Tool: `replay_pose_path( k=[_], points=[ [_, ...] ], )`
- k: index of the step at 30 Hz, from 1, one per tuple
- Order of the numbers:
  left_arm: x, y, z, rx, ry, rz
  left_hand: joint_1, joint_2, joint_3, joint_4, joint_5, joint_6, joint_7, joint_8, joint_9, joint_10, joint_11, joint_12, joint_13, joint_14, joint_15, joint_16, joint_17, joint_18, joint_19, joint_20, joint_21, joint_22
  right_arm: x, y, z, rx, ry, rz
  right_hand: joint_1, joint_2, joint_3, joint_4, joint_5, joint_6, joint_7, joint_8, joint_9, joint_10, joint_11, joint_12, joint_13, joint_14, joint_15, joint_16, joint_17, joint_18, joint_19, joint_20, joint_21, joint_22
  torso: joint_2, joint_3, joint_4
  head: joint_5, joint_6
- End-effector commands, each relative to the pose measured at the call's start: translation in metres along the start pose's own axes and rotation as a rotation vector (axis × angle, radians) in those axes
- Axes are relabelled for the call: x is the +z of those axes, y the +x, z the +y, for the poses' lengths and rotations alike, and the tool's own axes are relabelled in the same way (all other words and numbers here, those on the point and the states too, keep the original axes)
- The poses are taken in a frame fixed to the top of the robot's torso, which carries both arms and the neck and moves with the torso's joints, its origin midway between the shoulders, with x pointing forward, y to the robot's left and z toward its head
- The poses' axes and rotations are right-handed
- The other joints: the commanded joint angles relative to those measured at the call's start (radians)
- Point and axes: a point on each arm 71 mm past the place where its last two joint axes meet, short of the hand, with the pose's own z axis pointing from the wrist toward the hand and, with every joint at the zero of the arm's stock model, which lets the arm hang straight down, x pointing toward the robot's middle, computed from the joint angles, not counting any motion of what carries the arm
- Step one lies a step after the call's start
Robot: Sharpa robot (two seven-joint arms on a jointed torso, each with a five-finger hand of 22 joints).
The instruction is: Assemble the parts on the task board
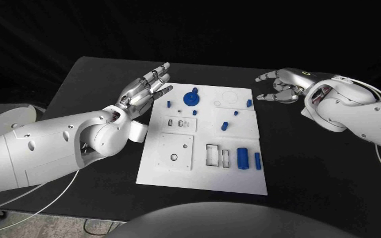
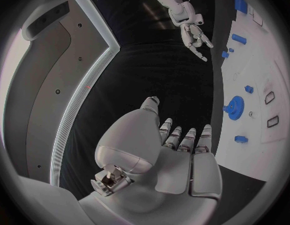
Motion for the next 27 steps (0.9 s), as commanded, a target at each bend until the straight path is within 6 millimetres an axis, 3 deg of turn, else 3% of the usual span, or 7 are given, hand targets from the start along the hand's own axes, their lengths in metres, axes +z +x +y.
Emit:
replay_pose_path(
  k=[1, 14, 27],
  points=[
    [0.000, 0.002, -0.001, -0.009, 0.020, 0.011, 0.007, -0.001, 0.001, -0.006, 0.005, 0.002, -0.006, -0.005, -0.001, 0.000, 0.009, -0.002, 0.001, 0.000, 0.006, 0.004, 0.001, 0.008, 0.006, 0.000, 0.005, 0.001, 0.000, 0.005, 0.000, -0.018, -0.037, -0.007, 0.013, -0.002, -0.004, 0.004, 0.001, 0.014, 0.003, 0.007, 0.002, 0.103, 0.000, 0.001, 0.261, 0.092, -0.004, -0.008, 0.216, -0.015, 0.001, -0.006, -0.011, 0.158, 0.000, -0.0011, 0.0007, -0.003, 0.000],
    [0.001, 0.001, 0.000, -0.008, 0.014, 0.010, 0.006, -0.002, 0.002, -0.007, 0.007, -0.003, -0.012, -0.005, -0.001, -0.002, 0.014, -0.002, 0.000, 0.000, 0.006, 0.004, 0.001, 0.008, 0.006, 0.001, 0.005, 0.000, 0.003, 0.023, -0.004, -0.013, -0.020, 0.017, 0.036, 0.003, -0.018, 0.005, 0.002, 0.123, 0.022, 0.068, 0.038, 0.100, 0.015, -0.001, 0.257, 0.089, 0.009, -0.019, 0.202, -0.012, -0.006, 0.004, -0.025, 0.155, -0.001, -0.0010, 0.0000, -0.002, 0.000],
    [0.000, 0.000, 0.001, -0.009, 0.007, 0.011, 0.006, -0.002, 0.002, -0.008, 0.007, -0.003, -0.012, -0.005, -0.001, -0.002, 0.014, -0.002, 0.000, -0.001, 0.006, 0.004, 0.001, 0.008, 0.005, 0.001, 0.004, 0.000, 0.010, 0.036, 0.003, 0.000, -0.020, 0.013, 0.051, 0.007, -0.021, -0.001, 0.047, 0.138, 0.026, 0.086, 0.054, 0.098, 0.019, -0.003, 0.255, 0.087, 0.011, -0.027, 0.192, -0.010, -0.009, 0.007, -0.034, 0.153, -0.001, -0.0009, 0.0012, -0.002, 0.000]
  ],
)
